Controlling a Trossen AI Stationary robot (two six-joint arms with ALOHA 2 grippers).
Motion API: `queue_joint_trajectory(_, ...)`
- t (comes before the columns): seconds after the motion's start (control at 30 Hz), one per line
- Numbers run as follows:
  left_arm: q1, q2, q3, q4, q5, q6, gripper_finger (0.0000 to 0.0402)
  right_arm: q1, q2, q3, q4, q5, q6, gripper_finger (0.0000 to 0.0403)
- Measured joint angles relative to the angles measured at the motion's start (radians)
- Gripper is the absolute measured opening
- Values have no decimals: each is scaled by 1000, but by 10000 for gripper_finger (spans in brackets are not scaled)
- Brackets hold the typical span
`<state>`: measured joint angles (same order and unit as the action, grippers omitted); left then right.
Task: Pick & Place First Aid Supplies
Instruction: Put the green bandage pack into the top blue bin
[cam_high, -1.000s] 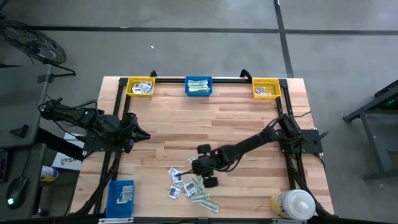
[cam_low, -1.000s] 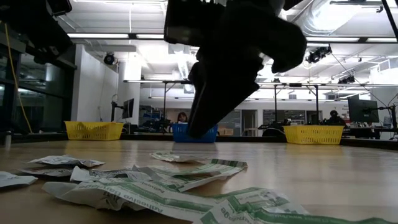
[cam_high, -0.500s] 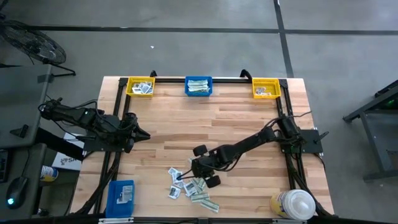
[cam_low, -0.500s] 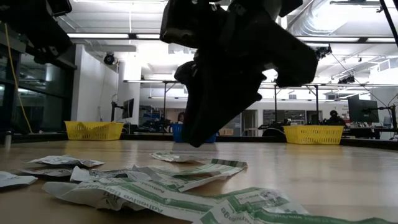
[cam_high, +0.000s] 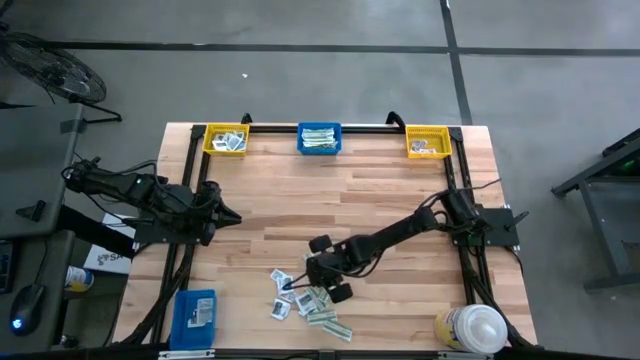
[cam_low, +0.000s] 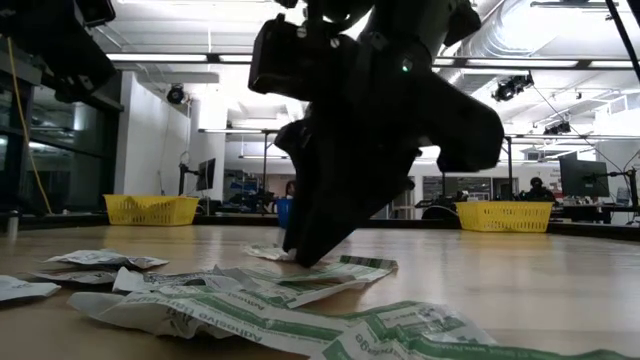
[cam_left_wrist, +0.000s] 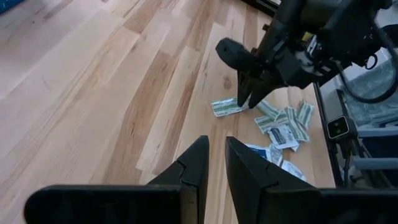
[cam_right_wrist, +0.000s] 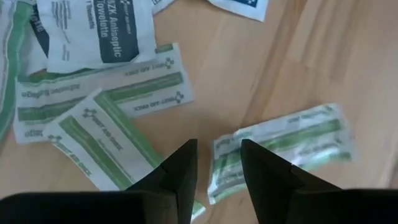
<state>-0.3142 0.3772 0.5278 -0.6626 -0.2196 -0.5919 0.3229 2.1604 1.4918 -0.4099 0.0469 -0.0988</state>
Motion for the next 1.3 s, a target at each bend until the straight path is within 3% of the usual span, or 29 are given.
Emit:
queue_joint_trajectory(0.2, 0, 0, 0, 1, -1, -2, 53, -3, 7, 3, -33, -19, 12, 108)
queue_joint_trajectory(0.53, 0, 0, 0, 1, -2, -16, 53, -8, 9, 2, -53, -47, 47, 5)
queue_joint_trajectory(0.8, 0, 0, 0, 1, -2, -16, 53, -8, 4, 18, -68, 1, 201, 1)
queue_joint_trajectory(1.07, 0, 0, 0, 6, -1, -16, 53, -36, 2, 166, -209, 95, 170, 1)
queue_joint_trajectory(1.3, 0, 0, 0, 7, -1, -16, 53, -129, 1, 336, -378, 176, 117, 0)
